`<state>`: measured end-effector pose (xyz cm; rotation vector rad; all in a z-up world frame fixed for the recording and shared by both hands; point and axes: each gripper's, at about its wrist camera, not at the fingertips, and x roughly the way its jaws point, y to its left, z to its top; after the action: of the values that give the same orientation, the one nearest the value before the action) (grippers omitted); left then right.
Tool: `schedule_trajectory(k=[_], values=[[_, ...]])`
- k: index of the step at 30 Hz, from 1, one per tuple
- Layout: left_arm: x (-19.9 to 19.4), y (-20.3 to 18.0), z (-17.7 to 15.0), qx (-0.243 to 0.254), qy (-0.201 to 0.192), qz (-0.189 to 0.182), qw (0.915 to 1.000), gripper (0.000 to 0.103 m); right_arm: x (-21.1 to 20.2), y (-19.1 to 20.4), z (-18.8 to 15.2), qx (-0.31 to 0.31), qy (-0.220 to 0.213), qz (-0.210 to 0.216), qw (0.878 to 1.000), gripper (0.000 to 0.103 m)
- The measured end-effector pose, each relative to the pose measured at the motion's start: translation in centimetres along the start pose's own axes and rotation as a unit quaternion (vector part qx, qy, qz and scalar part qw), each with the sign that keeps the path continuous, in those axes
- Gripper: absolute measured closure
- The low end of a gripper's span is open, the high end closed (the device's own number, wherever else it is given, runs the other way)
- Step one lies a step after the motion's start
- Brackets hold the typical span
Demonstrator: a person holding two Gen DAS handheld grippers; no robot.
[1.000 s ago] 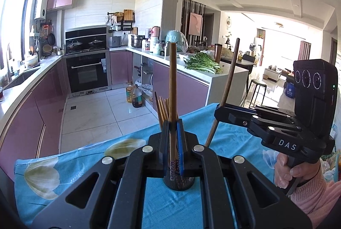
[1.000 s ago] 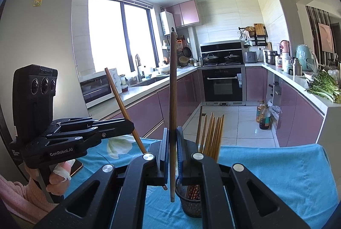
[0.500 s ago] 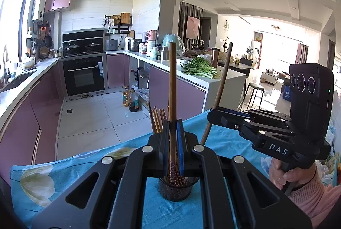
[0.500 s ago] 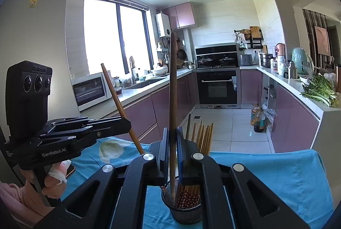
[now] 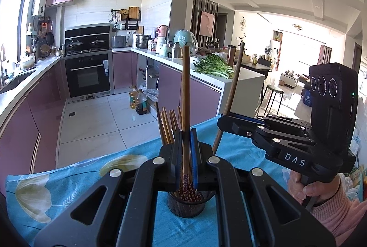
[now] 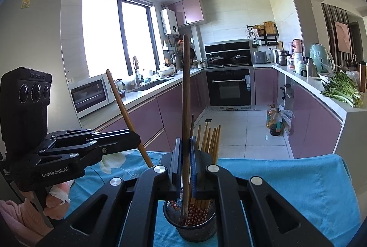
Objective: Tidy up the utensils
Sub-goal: 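Lower both chopsticks tip-first into the mesh cup beside the others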
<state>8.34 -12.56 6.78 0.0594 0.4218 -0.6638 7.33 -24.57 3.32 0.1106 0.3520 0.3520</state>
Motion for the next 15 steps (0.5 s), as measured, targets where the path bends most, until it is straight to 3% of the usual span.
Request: schedule_trajectory(k=[15], values=[[1.5, -0.8, 0.3, 0.000, 0.019, -0.002, 0.9998, 0.095, 0.6, -0.7, -0.2, 0.004, 0.013, -0.002, 1.000, 0.097]])
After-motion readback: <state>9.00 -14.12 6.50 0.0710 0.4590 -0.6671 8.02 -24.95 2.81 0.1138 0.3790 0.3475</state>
